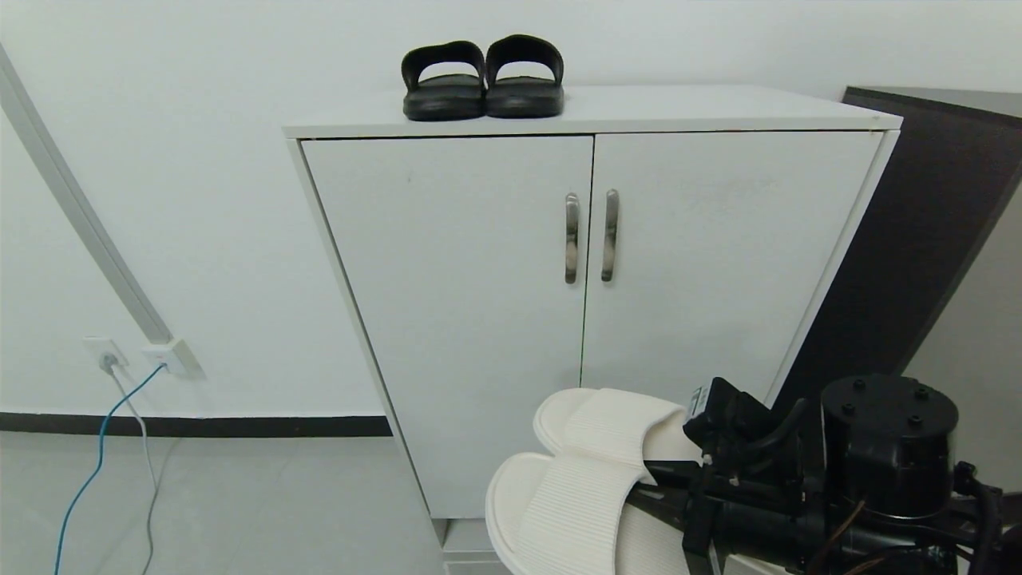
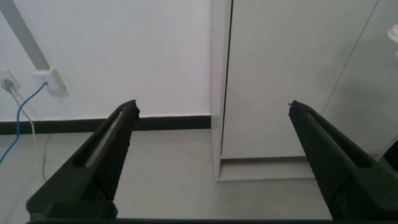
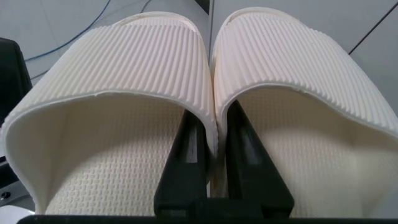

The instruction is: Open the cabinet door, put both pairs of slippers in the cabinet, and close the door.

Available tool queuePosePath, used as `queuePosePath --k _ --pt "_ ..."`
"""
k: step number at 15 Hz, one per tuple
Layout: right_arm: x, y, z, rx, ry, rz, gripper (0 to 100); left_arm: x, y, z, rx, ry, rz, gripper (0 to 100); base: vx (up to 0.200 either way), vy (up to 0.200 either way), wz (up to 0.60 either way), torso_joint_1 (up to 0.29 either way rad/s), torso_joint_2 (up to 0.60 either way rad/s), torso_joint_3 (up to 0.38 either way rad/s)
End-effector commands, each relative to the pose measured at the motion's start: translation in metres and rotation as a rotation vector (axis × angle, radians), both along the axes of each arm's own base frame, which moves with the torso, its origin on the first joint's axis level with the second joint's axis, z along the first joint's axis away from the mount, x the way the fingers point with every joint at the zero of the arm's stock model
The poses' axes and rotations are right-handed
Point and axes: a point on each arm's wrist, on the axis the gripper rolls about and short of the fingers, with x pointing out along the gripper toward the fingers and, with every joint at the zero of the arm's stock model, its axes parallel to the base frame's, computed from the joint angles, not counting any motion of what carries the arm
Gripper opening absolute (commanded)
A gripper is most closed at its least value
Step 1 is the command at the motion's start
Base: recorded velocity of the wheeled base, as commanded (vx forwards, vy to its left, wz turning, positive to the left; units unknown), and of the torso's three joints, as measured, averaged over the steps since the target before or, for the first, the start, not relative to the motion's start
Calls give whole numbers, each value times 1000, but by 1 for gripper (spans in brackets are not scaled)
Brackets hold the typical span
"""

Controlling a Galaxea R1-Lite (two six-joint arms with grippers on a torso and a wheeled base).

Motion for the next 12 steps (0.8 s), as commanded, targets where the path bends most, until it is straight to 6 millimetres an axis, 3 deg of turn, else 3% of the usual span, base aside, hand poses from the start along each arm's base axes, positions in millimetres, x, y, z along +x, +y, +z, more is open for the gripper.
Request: queuePosePath --k 1,12 --pt "0 0 -1 -2 2 3 0 0 0 0 0 2 1 100 0 0 0 2 115 110" --pt "0 0 -5 -19 1 3 0 0 0 2 79 1 25 100 0 0 0 0 0 0"
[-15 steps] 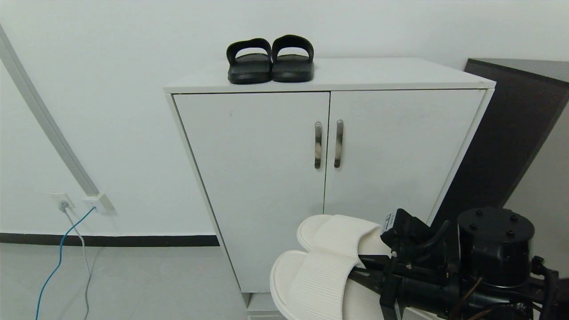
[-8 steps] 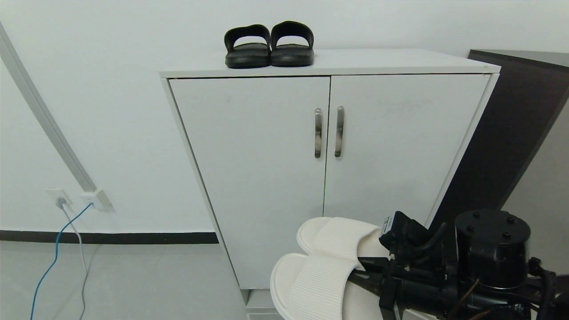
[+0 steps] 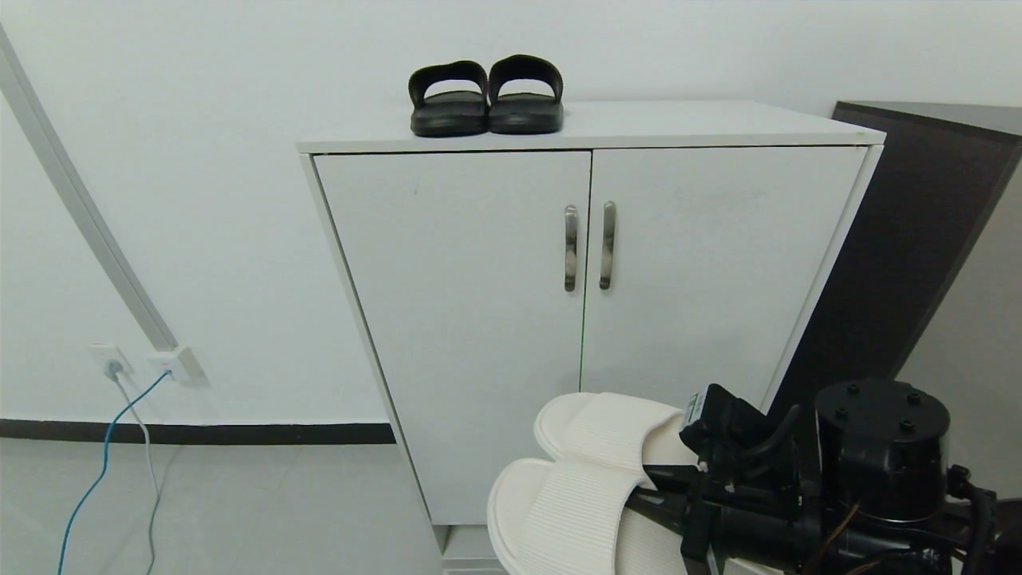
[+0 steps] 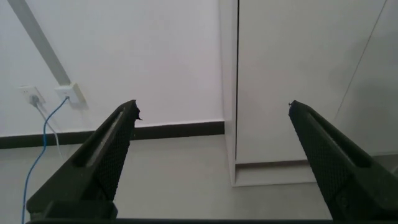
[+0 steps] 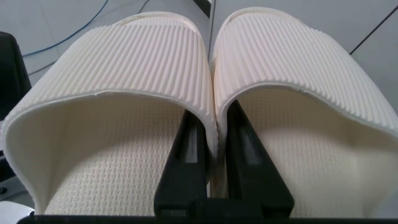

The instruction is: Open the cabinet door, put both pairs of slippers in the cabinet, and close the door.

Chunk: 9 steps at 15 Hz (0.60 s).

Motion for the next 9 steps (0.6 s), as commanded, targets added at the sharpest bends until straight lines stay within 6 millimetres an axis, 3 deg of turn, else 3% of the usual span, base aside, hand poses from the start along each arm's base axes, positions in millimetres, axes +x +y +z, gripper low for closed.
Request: queuePosePath --k 1,6,7,8,9 --pt "0 0 -1 0 1 1 0 1 0 0 4 14 2 100 0 0 0 0 0 0" --pt "-1 -1 -3 -8 5 -2 0 4 0 8 4 41 2 100 0 0 0 2 135 73" --pt "-1 -1 -3 -7 5 1 0 3 -1 29 -11 11 -7 100 0 0 0 0 0 0" --pt "-1 -1 -3 -8 6 1 0 7 -1 66 -64 -7 -53 100 0 0 0 0 0 0" --pt "-1 -1 -4 -10 8 1 0 17 -2 77 -61 37 -95 100 0 0 0 0 0 0"
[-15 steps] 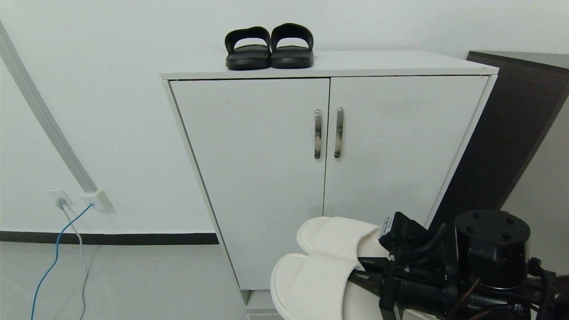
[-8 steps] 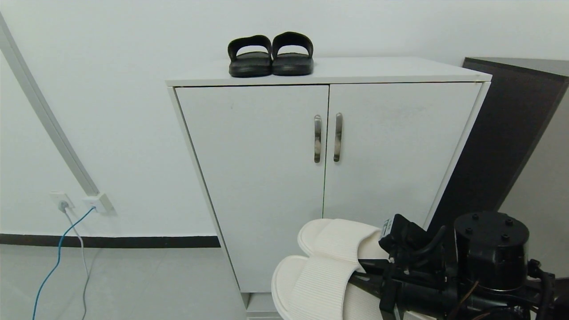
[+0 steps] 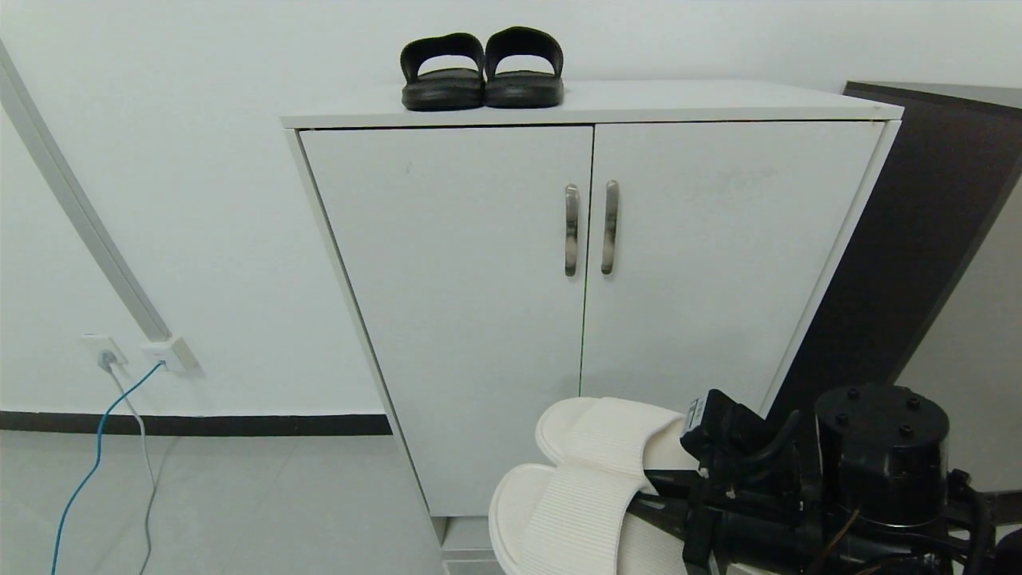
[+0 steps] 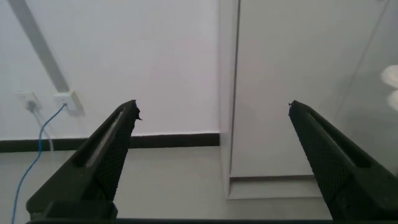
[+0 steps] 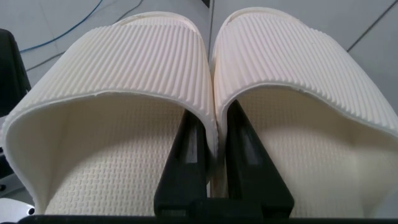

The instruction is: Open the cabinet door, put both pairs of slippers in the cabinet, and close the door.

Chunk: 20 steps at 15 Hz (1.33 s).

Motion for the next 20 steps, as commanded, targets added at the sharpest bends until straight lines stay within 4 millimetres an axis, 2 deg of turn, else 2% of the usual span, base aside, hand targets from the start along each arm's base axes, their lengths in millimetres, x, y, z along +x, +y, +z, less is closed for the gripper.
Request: queuePosePath --k 1,2,4,9,10,11,12,13,16,20 --pt "0 0 -2 -5 4 2 0 33 -3 49 -26 134 -144 100 0 0 0 0 0 0" --pt "-1 0 -2 -6 5 2 0 39 -4 52 -21 155 -181 100 0 0 0 0 0 0" --pt "0 0 -1 -4 3 0 0 69 -10 70 -28 179 -459 100 0 0 0 0 0 0" --pt "0 1 -1 -2 0 0 0 125 -25 104 -51 211 -639 100 0 0 0 0 0 0" --pt "0 1 -1 -2 1 0 0 126 -25 105 -50 208 -637 100 0 0 0 0 0 0" --pt "0 1 1 1 -3 0 0 148 -36 122 -42 194 -696 100 0 0 0 0 0 0" --pt "0 1 1 1 -3 0 0 148 -36 122 -42 194 -696 100 0 0 0 0 0 0" --pt "-1 0 1 4 -5 0 0 172 -54 140 -65 198 -778 100 0 0 0 0 0 0" --pt "-2 -1 2 4 -6 -1 0 197 -87 158 -74 201 -902 100 0 0 0 0 0 0" --pt "-2 -1 2 4 -5 0 0 225 -130 162 -104 254 -1013 100 0 0 0 0 0 0"
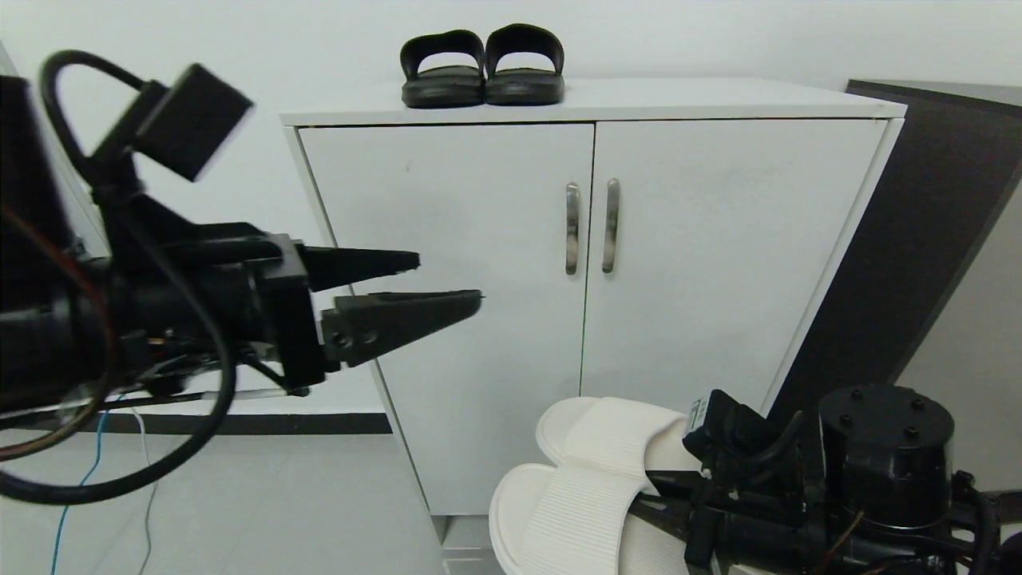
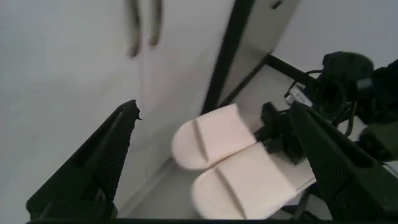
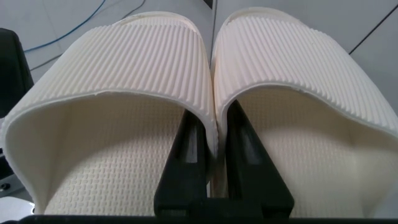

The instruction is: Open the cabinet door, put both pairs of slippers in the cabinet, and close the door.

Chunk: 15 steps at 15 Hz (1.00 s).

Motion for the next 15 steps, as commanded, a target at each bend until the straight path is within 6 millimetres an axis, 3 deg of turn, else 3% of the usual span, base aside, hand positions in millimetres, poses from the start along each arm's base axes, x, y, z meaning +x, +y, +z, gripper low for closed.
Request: queuePosePath --k 1,4,5,9,15 --pt "0 0 1 2 -2 1 0 29 -32 -7 -10 60 -53 100 0 0 0 0 0 0" --pt "0 0 1 2 -2 0 0 54 -57 -11 -102 39 -82 100 0 0 0 0 0 0" --pt "0 -1 0 1 -1 -2 0 65 -76 -13 -161 60 -112 100 0 0 0 0 0 0" --pt "0 0 -1 -4 3 -2 0 89 -110 -15 -186 81 -155 100 0 0 0 0 0 0" --pt "0 -2 -4 -26 -11 4 0 113 -127 -7 -199 144 -85 100 0 0 0 0 0 0"
